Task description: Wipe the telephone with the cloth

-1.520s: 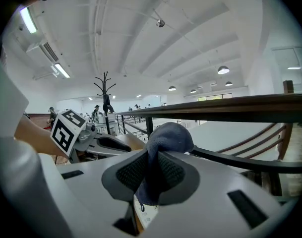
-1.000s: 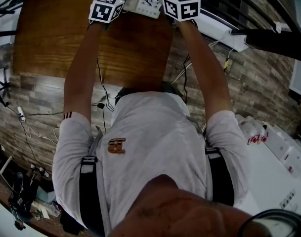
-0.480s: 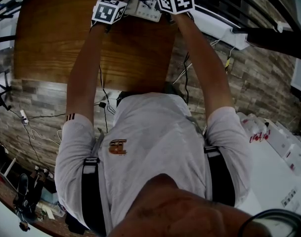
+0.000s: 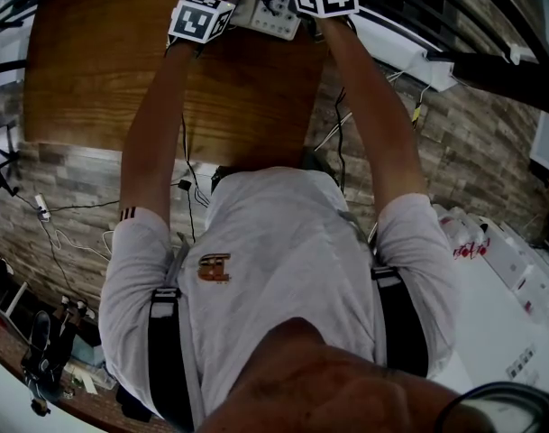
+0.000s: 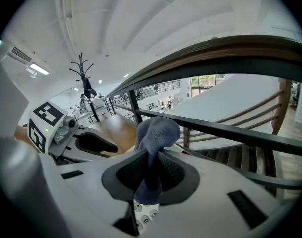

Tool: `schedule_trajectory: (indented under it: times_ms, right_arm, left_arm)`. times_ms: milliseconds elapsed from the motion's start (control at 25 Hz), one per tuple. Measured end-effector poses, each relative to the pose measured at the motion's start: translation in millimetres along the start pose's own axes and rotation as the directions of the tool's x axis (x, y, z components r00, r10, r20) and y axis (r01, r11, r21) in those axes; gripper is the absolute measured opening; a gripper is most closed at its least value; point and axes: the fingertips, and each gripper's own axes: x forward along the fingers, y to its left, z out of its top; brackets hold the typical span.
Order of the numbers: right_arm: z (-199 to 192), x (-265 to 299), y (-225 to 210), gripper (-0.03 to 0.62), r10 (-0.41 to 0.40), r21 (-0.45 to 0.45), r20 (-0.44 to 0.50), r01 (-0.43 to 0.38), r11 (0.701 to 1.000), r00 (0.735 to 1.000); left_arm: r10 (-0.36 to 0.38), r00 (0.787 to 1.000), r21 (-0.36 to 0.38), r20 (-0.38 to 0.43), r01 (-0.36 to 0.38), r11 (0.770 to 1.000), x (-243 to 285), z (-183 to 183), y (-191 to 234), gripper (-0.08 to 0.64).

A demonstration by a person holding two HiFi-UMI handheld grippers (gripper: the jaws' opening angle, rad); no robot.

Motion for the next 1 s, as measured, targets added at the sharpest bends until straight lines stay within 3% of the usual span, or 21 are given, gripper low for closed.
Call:
schedule_trajectory:
  times_ms: [680, 840, 1000]
  right_arm:
    - [-42.7, -56.8, -52.2, 0.072, -0.203, 0.081, -0.024, 0.204, 0.976, 0.979]
    - [-42.5, -69.4, -46.4, 0.072, -0.201, 0.101, 0.013, 0.198, 0.975, 0.98]
    - [-30.7, -73.3, -17.3, 0.072, -0.145, 0.093, 0.06, 0.139, 0.986, 0.988]
  left_arm:
    - [0.005, 1.0, -0.003, 0.016, -0.005, 1.0, -2.6, -1.8, -1.7, 0.14]
    - [0.003, 1.0, -0.009, 0.014, -0.003, 1.0, 1.0, -3.8, -1.5, 0.14]
    - [0.006, 1.0, -0.003, 0.014, -0.006, 1.0, 0.8, -4.4, -3.3, 0.14]
